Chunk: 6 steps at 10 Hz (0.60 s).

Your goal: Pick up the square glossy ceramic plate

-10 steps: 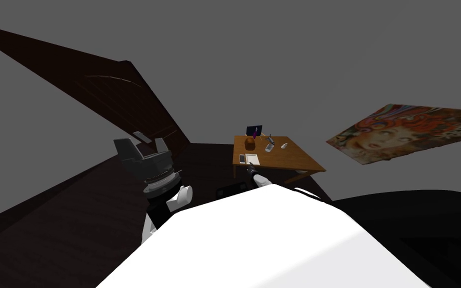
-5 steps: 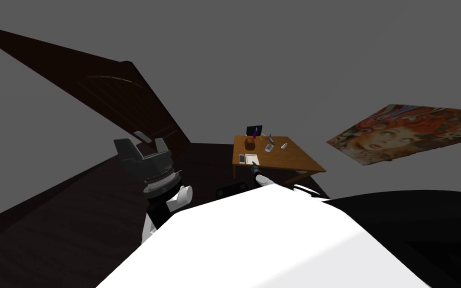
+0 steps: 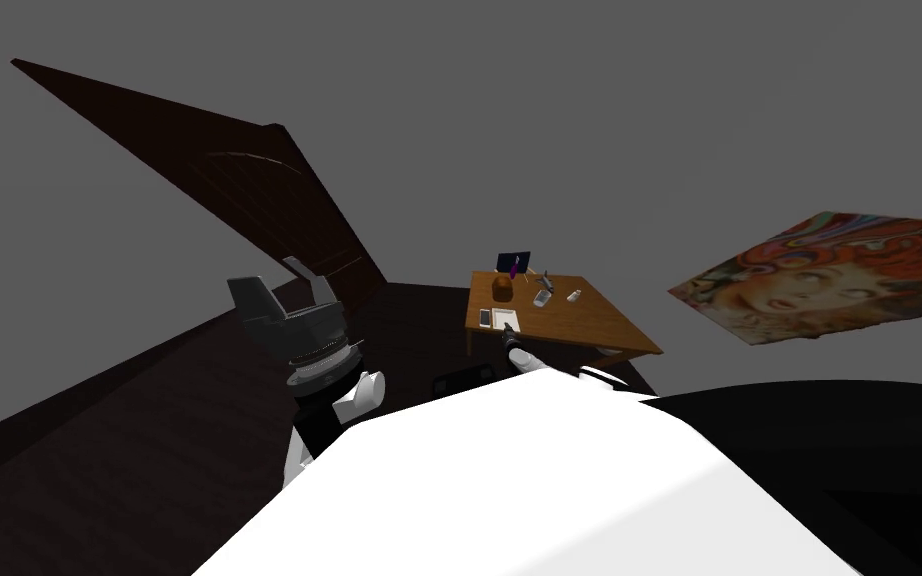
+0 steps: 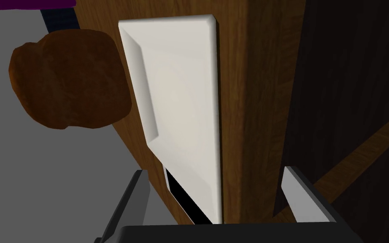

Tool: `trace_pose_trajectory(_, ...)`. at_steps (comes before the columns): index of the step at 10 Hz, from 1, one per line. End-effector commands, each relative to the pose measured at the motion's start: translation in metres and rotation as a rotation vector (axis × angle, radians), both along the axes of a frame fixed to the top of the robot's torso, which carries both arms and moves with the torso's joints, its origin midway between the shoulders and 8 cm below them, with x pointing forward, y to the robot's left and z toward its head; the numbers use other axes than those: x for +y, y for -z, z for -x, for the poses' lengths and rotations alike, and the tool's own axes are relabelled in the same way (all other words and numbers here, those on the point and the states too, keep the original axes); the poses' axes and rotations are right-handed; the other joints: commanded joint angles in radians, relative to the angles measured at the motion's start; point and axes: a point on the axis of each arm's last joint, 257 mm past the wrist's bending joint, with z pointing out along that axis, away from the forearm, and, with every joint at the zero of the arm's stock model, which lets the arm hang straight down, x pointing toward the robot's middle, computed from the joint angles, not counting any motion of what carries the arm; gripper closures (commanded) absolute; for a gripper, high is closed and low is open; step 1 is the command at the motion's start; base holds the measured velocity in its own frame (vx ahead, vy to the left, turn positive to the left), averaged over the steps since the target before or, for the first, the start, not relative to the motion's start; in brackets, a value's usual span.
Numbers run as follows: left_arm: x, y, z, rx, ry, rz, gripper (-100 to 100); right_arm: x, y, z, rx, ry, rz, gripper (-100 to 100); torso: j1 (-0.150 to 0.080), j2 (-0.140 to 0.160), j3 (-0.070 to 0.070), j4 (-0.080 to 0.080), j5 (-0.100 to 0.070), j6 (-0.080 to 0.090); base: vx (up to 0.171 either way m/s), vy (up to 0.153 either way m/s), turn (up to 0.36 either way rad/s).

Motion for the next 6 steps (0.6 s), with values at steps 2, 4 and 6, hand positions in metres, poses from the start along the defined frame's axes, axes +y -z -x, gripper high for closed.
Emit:
trace_pose_trajectory(2, 0.0, 0.0, 0.0, 0.0, 0.0, 0.0, 0, -0.0012, 0.0031, -0.0024, 0.0, 0.031, -0.001, -100, 0.001, 0.0, 0.0, 0.0, 0.0, 0.0, -0.023, -0.045, 0.119)
trace_pose_trajectory(4, 0.0, 0.0, 0.0, 0.0, 0.0, 0.0, 0, -0.0016, 0.0053, -0.0038, 0.0, 0.052, -0.001, -100, 0.001, 0.0, 0.0, 0.0, 0.0, 0.0, -0.021, -0.042, 0.109)
trace_pose_trajectory(6, 0.0, 0.0, 0.0, 0.0, 0.0, 0.0, 0, -0.0013, 0.0058, -0.0041, 0.001, 0.055, 0.0, -100, 0.002, 0.0, 0.0, 0.0, 0.0, 0.0, -0.017, -0.029, 0.064)
